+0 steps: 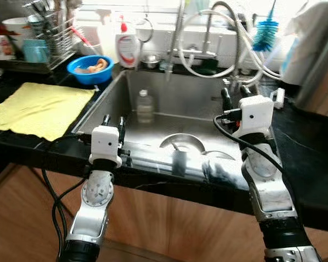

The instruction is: Kitchen organization

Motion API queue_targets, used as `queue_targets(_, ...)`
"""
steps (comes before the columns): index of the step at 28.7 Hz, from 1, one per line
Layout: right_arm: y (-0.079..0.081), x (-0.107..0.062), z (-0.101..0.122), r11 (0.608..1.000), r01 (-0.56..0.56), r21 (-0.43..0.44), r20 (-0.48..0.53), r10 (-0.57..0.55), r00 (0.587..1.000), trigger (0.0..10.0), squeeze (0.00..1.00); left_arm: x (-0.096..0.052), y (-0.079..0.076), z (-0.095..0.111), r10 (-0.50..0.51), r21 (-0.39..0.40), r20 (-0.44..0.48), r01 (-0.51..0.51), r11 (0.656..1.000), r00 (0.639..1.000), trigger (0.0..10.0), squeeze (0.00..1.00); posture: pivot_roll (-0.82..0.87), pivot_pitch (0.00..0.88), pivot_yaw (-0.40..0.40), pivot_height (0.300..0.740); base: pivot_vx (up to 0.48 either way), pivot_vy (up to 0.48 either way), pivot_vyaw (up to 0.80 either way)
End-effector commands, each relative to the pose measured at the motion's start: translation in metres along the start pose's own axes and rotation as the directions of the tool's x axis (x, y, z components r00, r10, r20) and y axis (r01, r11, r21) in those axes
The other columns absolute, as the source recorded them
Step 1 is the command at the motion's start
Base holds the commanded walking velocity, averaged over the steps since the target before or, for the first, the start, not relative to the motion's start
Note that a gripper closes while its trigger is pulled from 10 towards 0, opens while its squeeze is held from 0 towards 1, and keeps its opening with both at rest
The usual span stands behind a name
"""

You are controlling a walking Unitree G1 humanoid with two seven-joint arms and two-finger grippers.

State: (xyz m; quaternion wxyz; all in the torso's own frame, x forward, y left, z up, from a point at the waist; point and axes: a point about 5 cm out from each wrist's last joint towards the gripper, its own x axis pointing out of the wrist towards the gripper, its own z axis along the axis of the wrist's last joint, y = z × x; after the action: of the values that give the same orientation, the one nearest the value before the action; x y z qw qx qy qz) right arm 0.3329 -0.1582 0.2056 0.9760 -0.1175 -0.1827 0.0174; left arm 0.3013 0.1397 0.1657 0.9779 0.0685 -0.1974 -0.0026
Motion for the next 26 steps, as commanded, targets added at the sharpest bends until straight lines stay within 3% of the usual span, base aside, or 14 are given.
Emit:
queue_targets(1,-0.003,0.002,0.006,1.0,0.019,0.018,0.016,-0.019,1.0,10.0,0.0,-0.001,0.003,-0.003,0.027,-0.032,-0.021,-0.028,0.999,0.999,10.0,0.0,-0.13,0.0,0.035,0.74,0.0,0.0,0.8)
queue_targets(4,-0.003,0.001,0.005,1.0,0.021,0.019,0.009,-0.021,1.0,10.0,0.0,0.0,0.002,-0.002,0.03,-0.07,-0.022,-0.032,0.997,0.999,10.0,0.0,-0.12,0.0,0.036,0.74,0.0,0.32,0.8)
queue_targets(7,-0.004,0.0,0.002,0.999,0.025,0.02,-0.003,-0.025,1.0,10.0,0.0,0.0,-0.004,-0.003,-0.021,-0.054,-0.022,0.02,0.998,1.0,10.0,0.0,-0.13,0.0,0.037,0.74,0.0,0.423,0.8)
queue_targets(26,-0.007,0.004,0.003,0.999,0.028,0.019,0.001,-0.028,1.0,10.0,0.0,0.0,-0.005,-0.001,-0.023,-0.048,0.0,0.023,0.999,1.0,10.0,0.0,-0.12,0.0,0.035,0.74,0.0,0.0,0.8)
